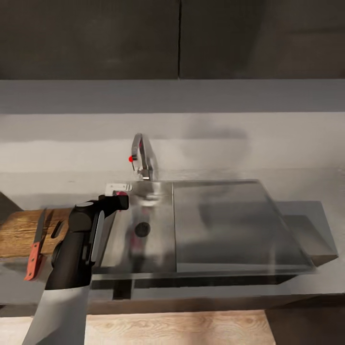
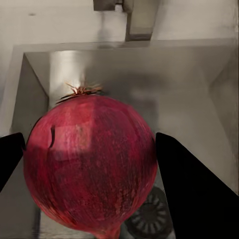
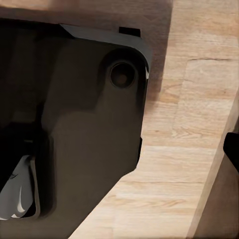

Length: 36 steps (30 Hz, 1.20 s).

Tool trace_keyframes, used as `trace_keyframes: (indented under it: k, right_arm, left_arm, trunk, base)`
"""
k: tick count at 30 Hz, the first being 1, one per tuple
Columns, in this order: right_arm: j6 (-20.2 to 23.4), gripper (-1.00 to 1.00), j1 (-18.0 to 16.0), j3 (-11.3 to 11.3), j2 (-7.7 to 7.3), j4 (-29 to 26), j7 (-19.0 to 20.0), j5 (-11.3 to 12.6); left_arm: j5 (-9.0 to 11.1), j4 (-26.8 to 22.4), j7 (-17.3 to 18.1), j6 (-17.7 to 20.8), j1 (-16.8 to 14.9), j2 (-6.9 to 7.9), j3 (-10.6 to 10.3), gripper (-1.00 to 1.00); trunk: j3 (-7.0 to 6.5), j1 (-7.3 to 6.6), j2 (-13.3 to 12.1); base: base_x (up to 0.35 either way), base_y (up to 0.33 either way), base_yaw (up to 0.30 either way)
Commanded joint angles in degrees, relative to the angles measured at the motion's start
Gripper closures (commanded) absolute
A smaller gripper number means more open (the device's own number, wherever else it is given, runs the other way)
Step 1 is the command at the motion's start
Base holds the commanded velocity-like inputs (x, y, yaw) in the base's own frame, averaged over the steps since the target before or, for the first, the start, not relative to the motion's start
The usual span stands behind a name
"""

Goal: In the kitchen, take the Vidalia onion out of the sink, dice it on the chopping board with the paring knife, put the diced onion into the bowl on the countertop, then place both the paring knife and the chopping board into the sink.

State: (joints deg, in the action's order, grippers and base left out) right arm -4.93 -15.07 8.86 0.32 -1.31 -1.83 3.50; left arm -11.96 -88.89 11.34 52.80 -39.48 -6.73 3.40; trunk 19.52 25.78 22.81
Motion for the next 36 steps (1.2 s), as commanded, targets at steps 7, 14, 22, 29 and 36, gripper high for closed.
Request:
trace_keyframes:
  k: [7,14,22,29,36]
  right_arm:
    - [-0.3,-1.0,0.0,0.5,0.01,0.1,-0.2,0.4]
    - [-0.3,-1.0,0.0,0.5,0.03,0.1,-0.2,0.4]
    - [-1.9,-1.0,0.0,0.5,-0.03,0.1,-0.2,0.4]
    - [-12.4,-1.0,0.0,0.4,-0.26,0.1,-0.7,0.3]
    - [-15.8,-1.0,0.0,0.4,-0.32,0.0,-0.9,0.3]
  left_arm:
    - [-0.7,-0.1,0.7,0.2,-0.1,-0.04,0.1,1.0]
    - [-0.7,-0.1,0.7,0.1,-0.1,-0.12,0.2,1.0]
    - [-0.7,-0.1,0.7,0.1,-0.1,-0.21,0.2,1.0]
    - [-0.7,-0.1,0.7,0.0,-0.1,-0.22,0.2,1.0]
    - [-0.7,-0.1,0.7,-0.2,-0.1,-0.22,0.2,1.0]
  trunk:
    - [-0.55,0.0,0.1]
    - [-1.19,0.0,0.1]
    - [-1.93,0.0,0.1]
    - [-2.58,0.0,0.1]
    - [-3.23,0.0,0.1]
  base:
    - [-0.339,0.0,-0.07]
    - [-0.329,0.0,-0.07]
    - [-0.054,0.0,-0.07]
    - [-0.002,0.0,-0.023]
    - [0.0,0.0,-0.001]
